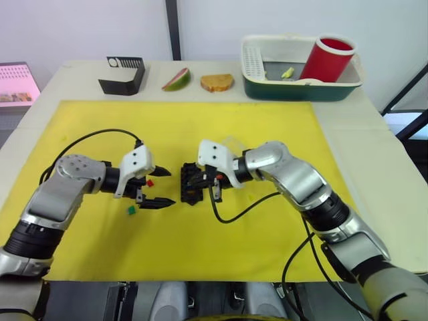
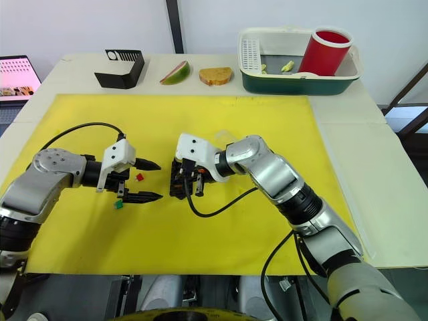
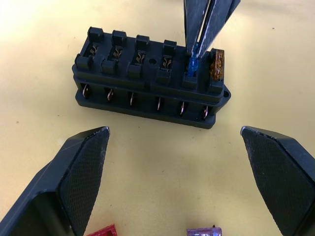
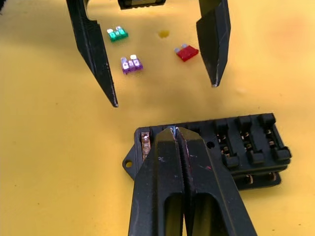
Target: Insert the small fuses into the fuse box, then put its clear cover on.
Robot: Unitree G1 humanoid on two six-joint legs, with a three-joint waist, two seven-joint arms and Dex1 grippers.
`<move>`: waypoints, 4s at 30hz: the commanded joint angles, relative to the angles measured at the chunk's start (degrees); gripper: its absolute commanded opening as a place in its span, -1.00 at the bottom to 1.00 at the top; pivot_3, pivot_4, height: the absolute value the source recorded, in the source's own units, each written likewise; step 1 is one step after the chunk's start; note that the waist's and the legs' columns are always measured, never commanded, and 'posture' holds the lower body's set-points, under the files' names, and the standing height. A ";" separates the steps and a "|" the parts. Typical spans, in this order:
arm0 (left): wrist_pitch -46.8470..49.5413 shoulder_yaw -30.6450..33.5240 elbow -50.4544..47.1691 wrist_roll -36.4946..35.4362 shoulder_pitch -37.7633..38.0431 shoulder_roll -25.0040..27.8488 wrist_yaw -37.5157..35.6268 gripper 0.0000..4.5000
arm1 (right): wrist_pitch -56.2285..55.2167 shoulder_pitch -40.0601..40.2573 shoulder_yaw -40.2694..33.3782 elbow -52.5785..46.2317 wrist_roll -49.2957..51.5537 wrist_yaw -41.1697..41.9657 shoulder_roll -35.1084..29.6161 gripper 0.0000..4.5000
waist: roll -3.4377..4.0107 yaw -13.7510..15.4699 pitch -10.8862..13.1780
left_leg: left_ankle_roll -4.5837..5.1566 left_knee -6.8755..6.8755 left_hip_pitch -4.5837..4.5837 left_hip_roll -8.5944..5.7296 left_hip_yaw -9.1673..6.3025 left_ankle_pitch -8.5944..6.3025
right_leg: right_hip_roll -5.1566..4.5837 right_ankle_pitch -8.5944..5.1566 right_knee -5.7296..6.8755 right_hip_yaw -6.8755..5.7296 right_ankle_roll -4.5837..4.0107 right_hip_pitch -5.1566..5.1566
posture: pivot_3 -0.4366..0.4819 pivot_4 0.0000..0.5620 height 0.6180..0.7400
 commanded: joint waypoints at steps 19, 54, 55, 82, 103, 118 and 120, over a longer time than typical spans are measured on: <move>-0.56 1.11 -1.30 -0.18 -0.66 -0.11 1.11 1.00 | -3.21 2.88 5.42 4.88 -5.76 0.78 -1.95 -0.98 | 0.00 0.01 -0.01 | 0.00 0.00 0.08 0.00 0.00 0.00 | -0.01 0.00 0.01 0.00 0.00 0.07 | -0.05 -0.47 1.00; 1.12 31.24 3.76 -3.56 23.11 18.17 -1.83 1.00 | -2.93 23.79 -34.64 -12.11 13.42 11.96 -35.13 0.73 | 0.08 0.06 0.09 | 0.12 -0.10 -0.16 0.01 0.00 -0.10 | -0.17 -0.01 -0.19 -0.08 0.01 -0.16 | -0.05 -0.47 1.00; 0.12 32.27 5.63 -3.03 24.17 18.79 -2.34 1.00 | -3.71 25.41 -35.90 -11.47 13.32 12.39 -36.46 0.96 | 0.08 0.03 0.09 | 0.31 -0.11 -0.13 0.04 0.01 -0.22 | -0.17 -0.01 -0.19 -0.08 -0.01 -0.16 | -0.05 -0.47 1.00; 6.58 19.02 6.76 -10.52 16.08 15.28 -11.11 1.00 | -1.06 10.48 -23.94 -15.06 18.92 7.13 -25.20 0.99 | 0.11 0.06 0.11 | -0.02 -0.01 -0.67 0.05 0.11 -0.01 | -0.04 0.03 -0.02 -0.05 -0.04 -0.69 | -0.05 -0.47 1.00; 16.45 6.27 13.83 -10.47 11.41 9.18 -14.51 0.76 | 0.21 4.56 -16.19 -16.59 17.70 4.35 -18.07 1.00 | 0.09 0.34 0.04 | 0.00 0.08 -0.65 -0.01 0.08 0.00 | -0.04 0.03 0.05 -0.05 -0.03 -0.63 | -0.05 -0.47 1.00; 20.75 7.40 17.42 -11.78 11.24 7.64 -14.65 0.21 | -0.53 4.74 -15.26 -15.93 16.33 3.60 -18.24 1.00 | 0.09 0.13 0.03 | 0.03 0.10 -0.62 -0.02 0.11 -0.02 | -0.07 0.03 0.05 -0.04 -0.01 -0.61 | -0.05 -0.47 1.00; 20.69 7.38 17.62 -11.76 11.35 7.46 -14.58 -0.05 | -0.73 4.84 -15.15 -15.84 16.09 3.60 -18.22 1.00 | 0.08 0.13 0.03 | 0.03 0.10 -0.62 -0.02 0.10 -0.02 | -0.07 0.03 0.05 -0.04 -0.01 -0.61 | -0.05 -0.47 1.00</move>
